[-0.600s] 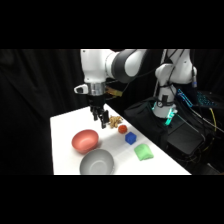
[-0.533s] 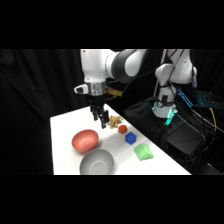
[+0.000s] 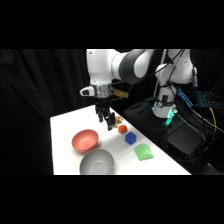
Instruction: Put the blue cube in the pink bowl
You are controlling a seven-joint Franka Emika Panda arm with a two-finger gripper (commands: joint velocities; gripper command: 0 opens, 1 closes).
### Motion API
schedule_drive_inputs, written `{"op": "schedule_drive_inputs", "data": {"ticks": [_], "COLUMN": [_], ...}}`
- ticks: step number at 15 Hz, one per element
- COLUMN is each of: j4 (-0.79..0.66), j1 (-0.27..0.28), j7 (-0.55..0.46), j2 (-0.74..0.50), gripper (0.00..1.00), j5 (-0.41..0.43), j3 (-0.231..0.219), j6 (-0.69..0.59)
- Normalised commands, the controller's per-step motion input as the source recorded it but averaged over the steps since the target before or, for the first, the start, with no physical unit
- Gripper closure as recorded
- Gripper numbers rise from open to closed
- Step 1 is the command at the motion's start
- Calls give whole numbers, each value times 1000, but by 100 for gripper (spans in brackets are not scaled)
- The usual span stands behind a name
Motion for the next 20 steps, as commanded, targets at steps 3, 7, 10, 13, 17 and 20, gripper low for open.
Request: {"op": "schedule_drive_inputs", "data": {"ticks": [3,7,10,13,17,20], "j4": [-437,-468,-456,-421,-338,-271], "j1": [57,34,35,49,31,58], "j7": [204,137,94,84,118,150], "j2": [-417,-384,-297,-226,-154,-113], "gripper": [0,0,0,0,0,0], "j5": [-138,-130,-82,-75,-132,-67], "j3": [31,27,38,44,20,47], "j6": [100,185,282,341,340,315]}}
